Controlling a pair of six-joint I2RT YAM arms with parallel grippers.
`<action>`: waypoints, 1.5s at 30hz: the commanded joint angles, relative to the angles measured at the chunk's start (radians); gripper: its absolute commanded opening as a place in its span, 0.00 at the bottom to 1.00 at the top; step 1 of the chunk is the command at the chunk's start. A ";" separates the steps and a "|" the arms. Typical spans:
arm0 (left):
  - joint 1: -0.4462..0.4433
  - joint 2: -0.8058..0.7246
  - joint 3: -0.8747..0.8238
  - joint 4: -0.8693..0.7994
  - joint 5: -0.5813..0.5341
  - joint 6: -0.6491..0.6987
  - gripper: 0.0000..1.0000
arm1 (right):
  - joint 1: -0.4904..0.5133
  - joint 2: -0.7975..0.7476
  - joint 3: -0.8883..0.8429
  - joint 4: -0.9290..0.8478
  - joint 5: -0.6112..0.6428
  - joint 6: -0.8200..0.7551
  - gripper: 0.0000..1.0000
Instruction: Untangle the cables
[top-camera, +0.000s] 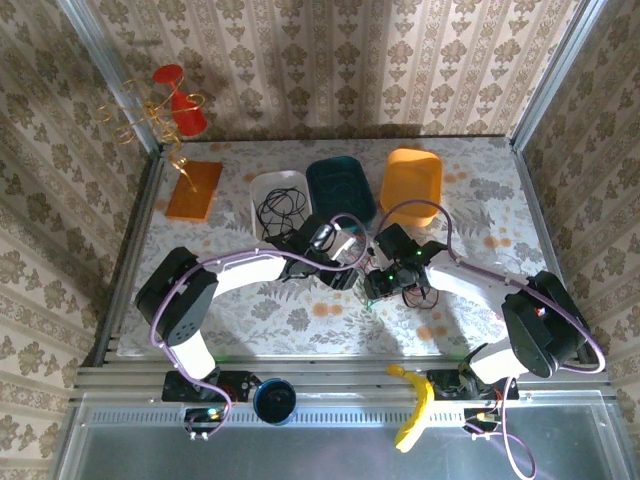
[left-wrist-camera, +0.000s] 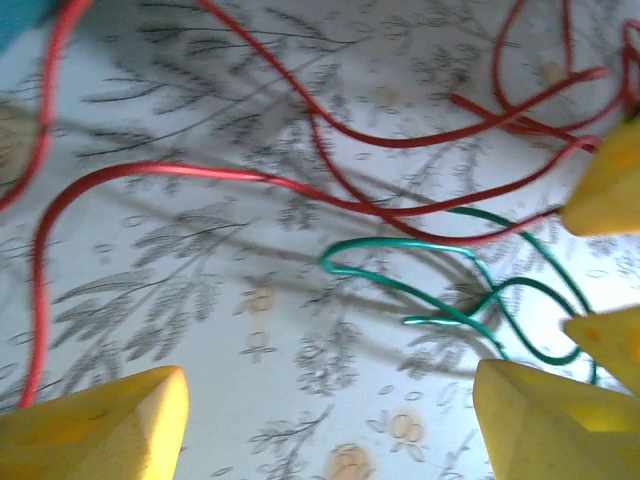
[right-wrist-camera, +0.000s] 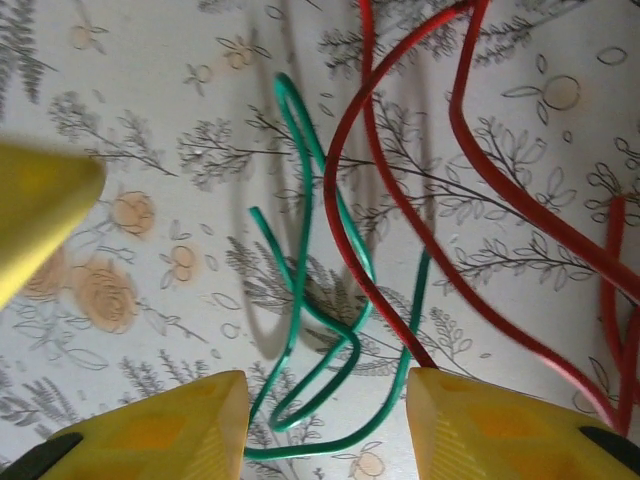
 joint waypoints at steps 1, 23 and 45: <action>-0.010 0.040 0.024 0.035 0.052 0.038 0.75 | -0.032 0.022 0.026 -0.032 0.030 0.022 0.43; -0.051 0.242 0.168 0.018 0.017 0.105 0.65 | -0.075 0.141 0.022 0.034 -0.094 0.003 0.26; -0.040 0.171 0.078 0.067 0.064 0.035 0.00 | -0.036 -0.108 -0.038 0.027 -0.156 -0.050 0.37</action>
